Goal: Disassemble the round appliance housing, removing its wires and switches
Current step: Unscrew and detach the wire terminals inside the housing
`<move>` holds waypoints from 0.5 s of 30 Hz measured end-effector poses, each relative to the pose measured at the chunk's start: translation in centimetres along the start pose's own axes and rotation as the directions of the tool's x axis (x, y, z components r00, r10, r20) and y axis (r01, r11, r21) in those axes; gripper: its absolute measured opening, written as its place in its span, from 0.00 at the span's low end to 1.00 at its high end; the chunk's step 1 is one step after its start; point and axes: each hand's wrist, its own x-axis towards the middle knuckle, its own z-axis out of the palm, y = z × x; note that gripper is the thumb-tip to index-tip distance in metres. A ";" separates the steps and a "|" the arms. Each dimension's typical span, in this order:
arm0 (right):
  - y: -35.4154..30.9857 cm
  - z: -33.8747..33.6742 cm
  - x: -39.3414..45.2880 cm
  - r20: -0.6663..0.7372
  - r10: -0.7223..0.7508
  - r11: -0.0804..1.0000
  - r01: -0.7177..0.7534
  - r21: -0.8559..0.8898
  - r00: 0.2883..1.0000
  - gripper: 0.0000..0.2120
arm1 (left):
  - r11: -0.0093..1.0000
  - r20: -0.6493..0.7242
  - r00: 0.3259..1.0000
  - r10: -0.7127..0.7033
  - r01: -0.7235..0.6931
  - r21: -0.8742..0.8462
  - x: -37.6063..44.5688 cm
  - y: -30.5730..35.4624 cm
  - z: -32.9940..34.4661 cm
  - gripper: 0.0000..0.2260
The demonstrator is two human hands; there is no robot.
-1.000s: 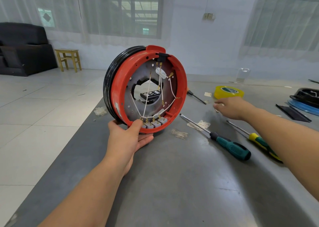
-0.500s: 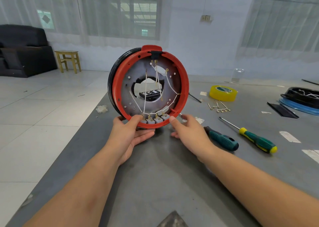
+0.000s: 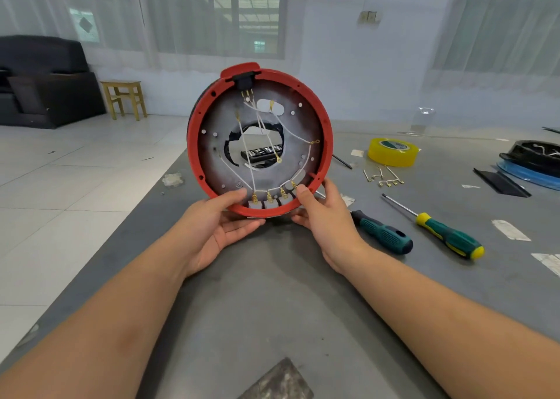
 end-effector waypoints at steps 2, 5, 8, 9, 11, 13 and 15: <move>0.0 0.0 0.1 -0.008 -0.007 1.000 0.007 -0.007 1.000 0.16 | 0.999 0.023 0.999 -0.028 0.029 -0.041 0.0 0.2 -0.3 0.15; 0.1 -0.2 0.1 0.001 -0.018 1.000 0.018 -0.012 1.000 0.13 | 0.997 0.039 0.997 -0.071 0.072 -0.034 0.1 0.3 -0.6 0.14; 0.2 -0.2 0.1 0.006 -0.034 0.999 0.034 -0.043 0.999 0.12 | 0.996 0.053 0.995 -0.087 0.088 -0.032 0.1 0.3 -0.8 0.18; 0.2 -0.2 0.1 0.005 -0.037 0.998 0.037 -0.055 0.999 0.12 | 0.996 0.060 0.995 -0.086 0.087 -0.025 0.1 0.3 -0.9 0.21; 0.2 -0.1 0.1 -0.002 -0.039 0.997 0.039 -0.068 0.999 0.13 | 0.997 0.078 0.994 -0.078 0.078 0.005 0.0 0.3 -0.9 0.24; 0.2 -0.1 0.2 -0.006 -0.039 0.997 0.039 -0.061 0.999 0.11 | 0.997 0.090 0.994 -0.068 0.065 0.032 0.0 0.2 -0.9 0.24; 0.2 -0.1 0.2 -0.010 -0.033 0.998 0.032 -0.046 0.999 0.08 | 0.997 0.098 0.993 -0.061 0.057 0.044 0.0 0.2 -0.8 0.24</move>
